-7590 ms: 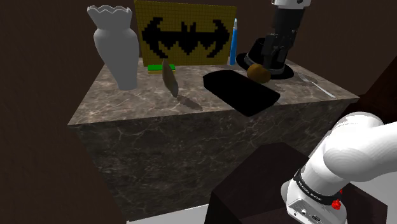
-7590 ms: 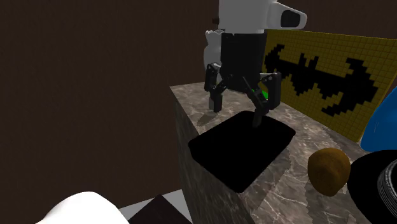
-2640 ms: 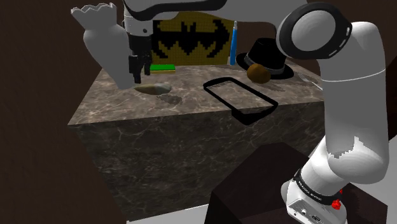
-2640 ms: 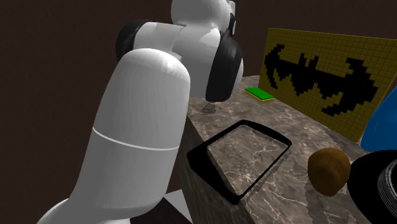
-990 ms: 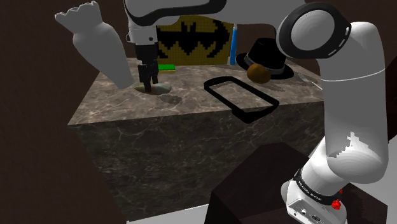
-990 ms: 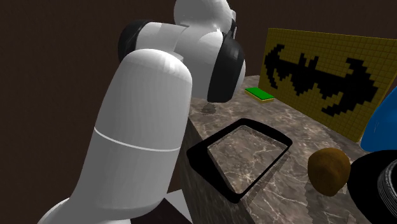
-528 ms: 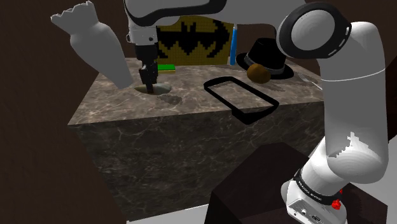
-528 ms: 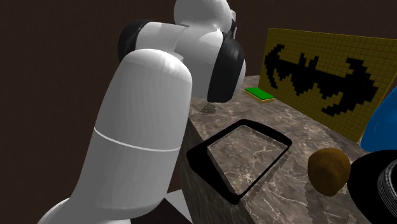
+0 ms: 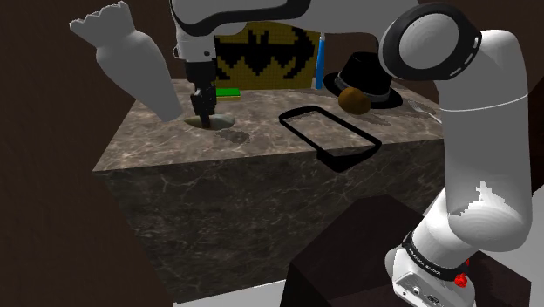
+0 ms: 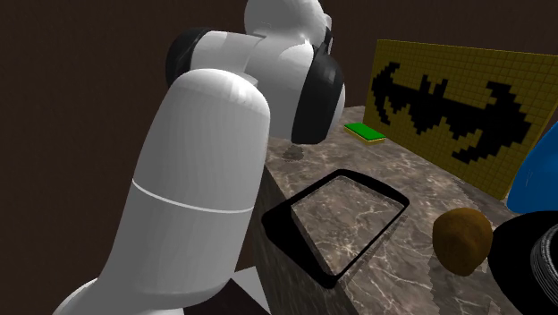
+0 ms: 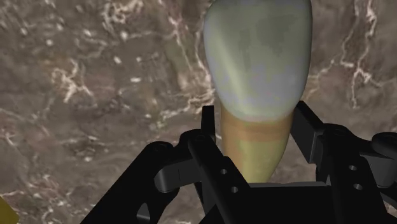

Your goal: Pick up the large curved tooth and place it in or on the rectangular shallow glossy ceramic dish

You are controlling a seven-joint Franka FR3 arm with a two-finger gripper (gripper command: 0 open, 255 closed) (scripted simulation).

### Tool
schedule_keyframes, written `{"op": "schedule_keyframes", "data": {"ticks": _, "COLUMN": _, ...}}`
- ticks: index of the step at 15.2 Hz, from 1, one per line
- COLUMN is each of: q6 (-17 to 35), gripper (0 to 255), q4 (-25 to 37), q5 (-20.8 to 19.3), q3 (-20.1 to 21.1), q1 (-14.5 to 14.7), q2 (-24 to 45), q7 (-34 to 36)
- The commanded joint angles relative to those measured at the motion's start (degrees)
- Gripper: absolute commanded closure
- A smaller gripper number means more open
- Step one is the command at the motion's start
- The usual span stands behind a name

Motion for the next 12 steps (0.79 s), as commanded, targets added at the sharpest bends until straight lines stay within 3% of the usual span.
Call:
{"op": "schedule_keyframes", "data": {"ticks": 1, "q6": -0.8, "gripper": 255, "q4": 0.8, "q5": 0.0, "q3": 0.0, "q1": 0.1, "q2": 0.1, "q7": 0.0}}
{"op": "schedule_keyframes", "data": {"ticks": 12, "q6": -10.9, "gripper": 255, "q4": 13.5, "q5": -0.7, "q3": 0.0, "q1": 2.0, "q2": 2.5, "q7": 0.6}}
